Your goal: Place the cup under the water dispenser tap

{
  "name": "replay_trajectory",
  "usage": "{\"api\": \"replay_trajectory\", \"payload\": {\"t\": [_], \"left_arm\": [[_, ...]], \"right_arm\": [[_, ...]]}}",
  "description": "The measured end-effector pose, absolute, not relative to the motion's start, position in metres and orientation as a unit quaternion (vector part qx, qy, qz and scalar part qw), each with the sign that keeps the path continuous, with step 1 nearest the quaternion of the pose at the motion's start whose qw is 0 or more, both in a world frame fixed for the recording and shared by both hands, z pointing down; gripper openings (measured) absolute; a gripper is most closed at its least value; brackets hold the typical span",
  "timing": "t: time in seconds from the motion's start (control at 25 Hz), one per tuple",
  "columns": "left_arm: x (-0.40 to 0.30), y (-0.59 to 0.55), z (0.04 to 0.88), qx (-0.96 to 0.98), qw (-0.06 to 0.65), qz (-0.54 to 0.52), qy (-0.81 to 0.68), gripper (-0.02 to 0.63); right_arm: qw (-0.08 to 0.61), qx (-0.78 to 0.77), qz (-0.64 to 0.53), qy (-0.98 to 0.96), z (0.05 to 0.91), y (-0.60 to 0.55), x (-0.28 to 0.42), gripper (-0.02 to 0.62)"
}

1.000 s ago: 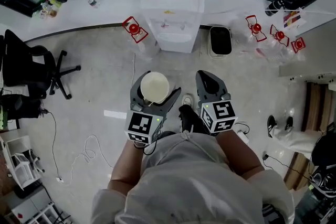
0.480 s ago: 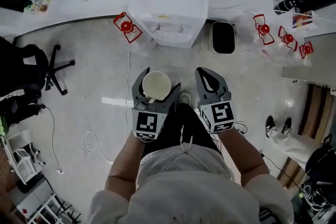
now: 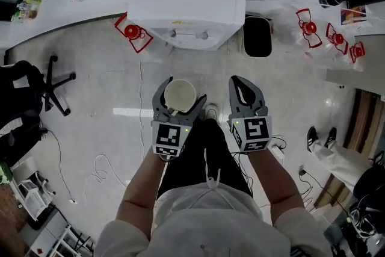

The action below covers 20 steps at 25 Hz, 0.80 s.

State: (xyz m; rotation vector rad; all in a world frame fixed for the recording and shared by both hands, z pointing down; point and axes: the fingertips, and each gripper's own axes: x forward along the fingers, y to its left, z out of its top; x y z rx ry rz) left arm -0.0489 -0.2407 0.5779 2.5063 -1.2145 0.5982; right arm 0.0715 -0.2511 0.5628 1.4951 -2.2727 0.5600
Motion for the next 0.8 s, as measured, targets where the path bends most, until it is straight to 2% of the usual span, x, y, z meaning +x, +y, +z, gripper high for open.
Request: {"api": "replay_trajectory", "payload": {"t": [0.8], "left_arm": [[-0.014,-0.36,0.779,0.885,0.122,0.205,-0.4,0.459]], "right_arm": [[0.186,0.564,0.215,-0.776,0.74,-0.305,0.083,0.029]]}}
